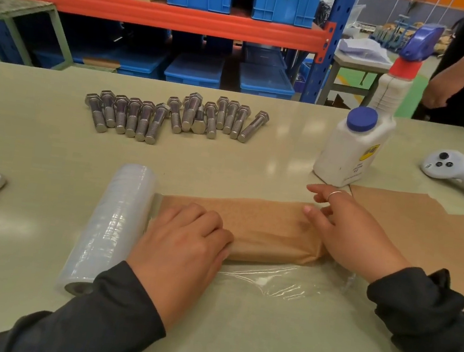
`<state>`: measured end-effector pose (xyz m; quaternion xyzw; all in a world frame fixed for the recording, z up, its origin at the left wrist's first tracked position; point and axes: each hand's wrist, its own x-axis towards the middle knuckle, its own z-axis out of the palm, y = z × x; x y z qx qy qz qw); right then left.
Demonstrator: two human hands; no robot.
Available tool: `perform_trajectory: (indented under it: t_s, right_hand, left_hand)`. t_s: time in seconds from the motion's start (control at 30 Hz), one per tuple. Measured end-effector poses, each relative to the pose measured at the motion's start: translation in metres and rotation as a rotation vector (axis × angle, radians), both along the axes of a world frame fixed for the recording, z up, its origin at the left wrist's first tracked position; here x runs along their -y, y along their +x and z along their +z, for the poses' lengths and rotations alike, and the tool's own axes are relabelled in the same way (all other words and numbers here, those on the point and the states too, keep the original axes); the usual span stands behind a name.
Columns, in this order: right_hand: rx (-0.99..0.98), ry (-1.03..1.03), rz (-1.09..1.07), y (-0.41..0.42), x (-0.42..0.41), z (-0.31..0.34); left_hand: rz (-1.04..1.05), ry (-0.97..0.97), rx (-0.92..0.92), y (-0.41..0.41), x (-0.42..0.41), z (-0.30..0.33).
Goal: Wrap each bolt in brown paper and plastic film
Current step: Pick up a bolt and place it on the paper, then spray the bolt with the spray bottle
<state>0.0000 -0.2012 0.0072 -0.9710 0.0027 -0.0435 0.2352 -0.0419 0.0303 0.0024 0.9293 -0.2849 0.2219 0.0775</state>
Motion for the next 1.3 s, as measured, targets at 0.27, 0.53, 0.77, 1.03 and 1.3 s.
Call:
perform_trajectory:
  t_s: [0.27,0.53,0.77,1.03,1.3]
  right_hand:
    - [-0.03,0.084,0.039,0.007,-0.01,0.002]
    - [0.269,0.099,0.161,-0.002,0.003,0.02]
    - [0.289,0.073,0.144,-0.001,0.001,0.013]
    - [0.768,0.485,-0.353,0.005,0.024,0.049]
    - [0.361,0.6,-0.251,0.1,0.048,0.087]
  left_hand:
    - [0.014,-0.006,-0.009,-0.002,0.002,0.0]
    - [0.023,-0.01,-0.005,-0.002,0.002,-0.004]
    - [0.017,-0.061,-0.084,-0.004,0.001,-0.006]
    - [-0.225,-0.214,0.111,-0.02,-0.007,0.01]
    - [-0.193,-0.166,0.2,-0.015,-0.006,0.002]
